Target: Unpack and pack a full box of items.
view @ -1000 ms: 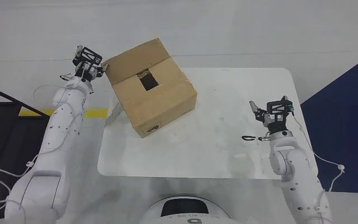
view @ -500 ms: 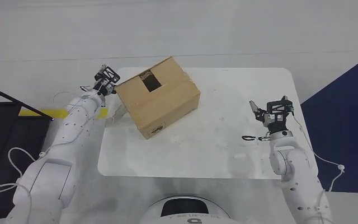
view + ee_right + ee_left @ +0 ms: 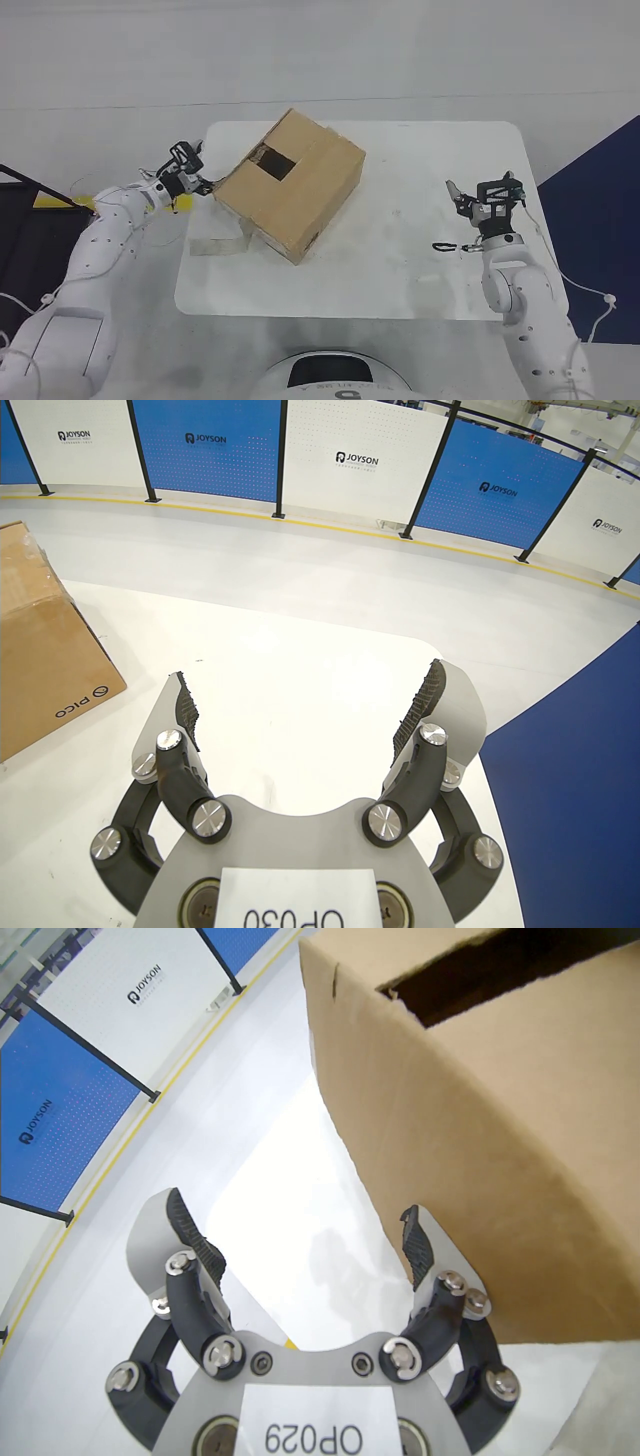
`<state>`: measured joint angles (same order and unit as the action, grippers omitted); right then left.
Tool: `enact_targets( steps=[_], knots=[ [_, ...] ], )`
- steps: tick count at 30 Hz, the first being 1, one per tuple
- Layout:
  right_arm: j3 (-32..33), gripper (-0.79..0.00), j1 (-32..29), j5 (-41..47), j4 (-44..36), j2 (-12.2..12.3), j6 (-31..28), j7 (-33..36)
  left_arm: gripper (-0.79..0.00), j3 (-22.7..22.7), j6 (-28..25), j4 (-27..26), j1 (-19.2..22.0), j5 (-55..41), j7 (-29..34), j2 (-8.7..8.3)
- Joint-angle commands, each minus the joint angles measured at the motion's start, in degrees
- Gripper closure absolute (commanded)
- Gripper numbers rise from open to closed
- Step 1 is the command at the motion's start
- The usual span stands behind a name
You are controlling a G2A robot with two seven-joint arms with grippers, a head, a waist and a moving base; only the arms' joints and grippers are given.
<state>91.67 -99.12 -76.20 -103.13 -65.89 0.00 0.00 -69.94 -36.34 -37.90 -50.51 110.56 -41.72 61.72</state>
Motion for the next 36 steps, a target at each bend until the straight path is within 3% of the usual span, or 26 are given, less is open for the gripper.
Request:
enact_targets(
  steps=[1,5,7,11,15,19,22,25,36],
  knots=[
    [0.0,-0.785,0.0,0.0,0.0,0.0,0.0,0.0,-0.785,-2.23,-1.35,-2.89,-2.55,-3.15,-0.31,-0.74],
    [0.0,-0.785,0.0,0.0,0.0,0.0,0.0,0.0,-0.785,-8.25,-1.18,-7.31,-7.92,-13.0,2.66,-1.8],
    [0.0,-0.785,0.0,0.0,0.0,0.0,0.0,0.0,-0.785,-11.21,1.74,-10.68,-11.12,-17.44,4.91,-2.15],
    [0.0,-0.785,0.0,0.0,0.0,0.0,0.0,0.0,-0.785,-15.04,8.72,-23.02,-19.2,-21.3,9.18,-2.59],
    [0.0,-0.785,0.0,0.0,0.0,0.0,0.0,0.0,-0.785,-14.76,16.08,-39.48,-26.95,-20.79,15.24,-2.31],
    [0.0,-0.785,0.0,0.0,0.0,0.0,0.0,0.0,-0.785,-10.46,21.29,-51.07,-29.89,-14.06,22.87,-1.79],
    [0.0,-0.785,0.0,0.0,0.0,0.0,0.0,0.0,-0.785,-5.18,24.12,-52.83,-28.46,-7.04,27.35,-1.14],
    [0.0,-0.785,0.0,0.0,0.0,0.0,0.0,0.0,-0.785,-1.53,23.74,-51.94,-26.54,-4.21,28.64,-0.6],
    [0.0,-0.785,0.0,0.0,0.0,0.0,0.0,0.0,-0.785,2.89,26.31,-46.97,-21.87,0.24,32.6,0.66]
  ],
)
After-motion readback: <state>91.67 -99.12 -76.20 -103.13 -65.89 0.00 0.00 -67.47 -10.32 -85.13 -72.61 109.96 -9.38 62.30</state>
